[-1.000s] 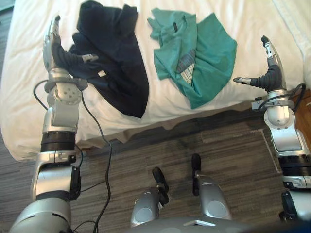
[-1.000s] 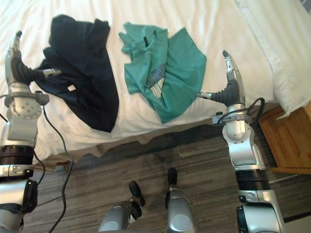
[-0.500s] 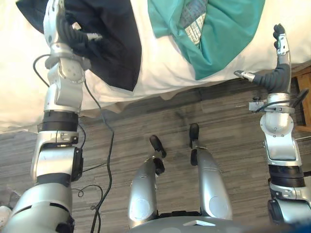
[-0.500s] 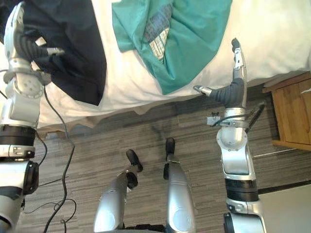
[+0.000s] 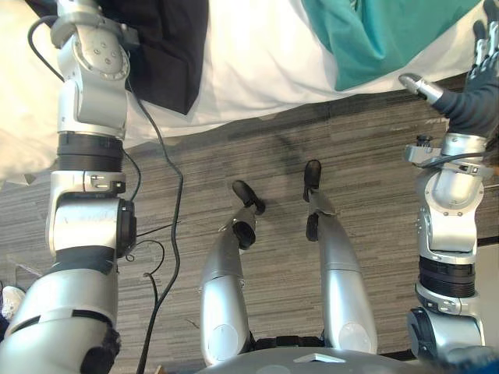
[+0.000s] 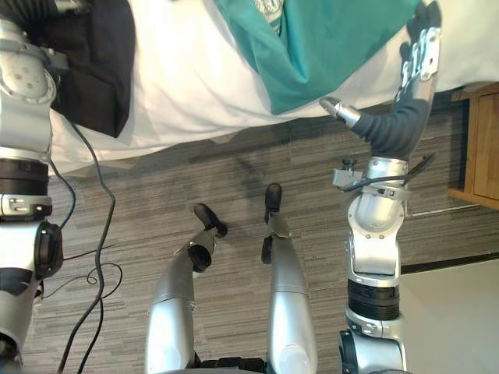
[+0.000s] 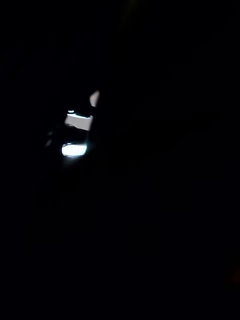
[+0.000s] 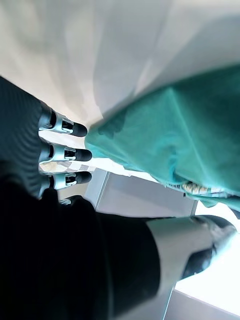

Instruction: Tidy the bed and pick cloth on bed and put in laundry

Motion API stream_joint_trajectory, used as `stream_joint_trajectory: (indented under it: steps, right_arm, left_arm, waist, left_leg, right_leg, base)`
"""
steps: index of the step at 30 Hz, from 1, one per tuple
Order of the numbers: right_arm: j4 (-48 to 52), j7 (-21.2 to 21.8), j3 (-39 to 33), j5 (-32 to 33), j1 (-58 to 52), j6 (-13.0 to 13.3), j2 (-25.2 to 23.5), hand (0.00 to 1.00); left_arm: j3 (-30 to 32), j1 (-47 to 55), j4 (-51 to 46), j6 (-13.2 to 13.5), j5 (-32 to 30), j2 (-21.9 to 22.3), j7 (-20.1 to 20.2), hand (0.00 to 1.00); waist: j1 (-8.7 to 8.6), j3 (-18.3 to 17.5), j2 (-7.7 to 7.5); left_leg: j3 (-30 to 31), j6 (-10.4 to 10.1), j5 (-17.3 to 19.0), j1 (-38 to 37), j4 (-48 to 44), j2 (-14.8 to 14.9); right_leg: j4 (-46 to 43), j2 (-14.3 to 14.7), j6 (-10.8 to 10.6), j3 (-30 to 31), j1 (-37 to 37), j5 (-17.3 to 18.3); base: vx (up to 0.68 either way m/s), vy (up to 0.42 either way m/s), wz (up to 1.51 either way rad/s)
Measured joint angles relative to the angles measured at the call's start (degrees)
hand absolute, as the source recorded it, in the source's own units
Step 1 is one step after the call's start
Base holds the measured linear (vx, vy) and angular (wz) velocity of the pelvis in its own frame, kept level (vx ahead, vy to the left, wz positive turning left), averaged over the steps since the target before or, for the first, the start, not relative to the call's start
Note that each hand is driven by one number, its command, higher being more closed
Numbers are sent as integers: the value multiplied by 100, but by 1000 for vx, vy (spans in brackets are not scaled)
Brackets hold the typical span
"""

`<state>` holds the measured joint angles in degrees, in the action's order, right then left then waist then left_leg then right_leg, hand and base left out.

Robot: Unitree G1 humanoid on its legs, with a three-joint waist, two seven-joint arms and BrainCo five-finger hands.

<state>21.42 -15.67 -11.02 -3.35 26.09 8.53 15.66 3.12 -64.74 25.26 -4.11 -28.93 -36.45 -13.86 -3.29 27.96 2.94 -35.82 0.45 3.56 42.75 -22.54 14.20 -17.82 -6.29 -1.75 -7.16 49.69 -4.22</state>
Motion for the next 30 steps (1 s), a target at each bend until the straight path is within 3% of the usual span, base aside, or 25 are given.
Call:
stream_joint_trajectory:
  steps: [5, 9, 11, 14, 17, 21, 25, 30]
  right_arm:
    - [265, 40, -243, 99, 39, 5, 6, 0]
    - [351, 47, -426, 74, -58, 17, 118, 0]
    - [295, 90, -421, -33, -102, 28, 371, 0]
    - [-238, 212, -392, -185, 20, 26, 686, 0]
    - [-996, 306, -288, -413, 296, -34, 1217, 0]
    - [-2313, 435, 130, -547, 853, -148, 2121, 0]
    - [-3328, 488, 694, -626, 1395, -194, 2661, 0]
    - [-4612, 589, 1406, -710, 2106, -196, 3480, 0]
  left_arm:
    - [209, 817, -846, 95, -364, 112, 369, 100]
    - [266, 2613, -2237, 408, -18, 501, 839, 100]
    - [421, 3584, -2769, 734, 746, 768, 1093, 100]
    - [474, 4566, -3027, 952, 1516, 943, 1453, 100]
    - [484, 5699, -3061, 978, 2289, 1022, 1921, 100]
    - [467, 7094, -3065, 1007, 3669, 1022, 2457, 100]
    - [229, 7839, -3066, 1088, 4609, 847, 2759, 100]
    - [116, 8297, -3061, 1137, 5345, 473, 3007, 100]
  waist:
    - [23, 0, 0]
    - [102, -25, 42]
    - [130, -81, 58]
    - [185, -349, 89]
    - [250, -593, 204]
    - [287, -620, 248]
    - [351, -645, 317]
    - [450, -626, 645]
  left_leg:
    - [-26, 42, 27, -112, 49, -6]
    - [26, 42, -107, -647, 482, -168]
    - [127, 15, -294, -856, 814, -309]
    - [224, -33, -531, -978, 1230, -440]
    - [349, -58, -782, -1092, 1654, -556]
    - [661, -114, -1102, -1298, 2157, -685]
    - [902, -223, -1294, -1371, 2475, -800]
    - [1221, -233, -1517, -1311, 2805, -927]
  right_leg:
    - [58, 4, -17, 0, -121, -17]
    - [165, -32, 15, -102, -612, 50]
    - [177, -83, 23, -218, -768, 126]
    - [224, -105, 44, -337, -826, 168]
    - [325, -109, 55, -471, -900, 174]
    - [427, -103, 67, -649, -1066, 178]
    - [536, -124, 71, -740, -1105, 128]
    - [709, -175, 46, -908, -1115, 28]
  base:
    - [2, -13, -3]
    - [40, -38, 8]
    - [55, -53, 30]
    - [74, -88, 26]
    - [74, -81, 19]
    - [67, -70, 22]
    - [32, -32, 16]
    - [19, 17, 23]
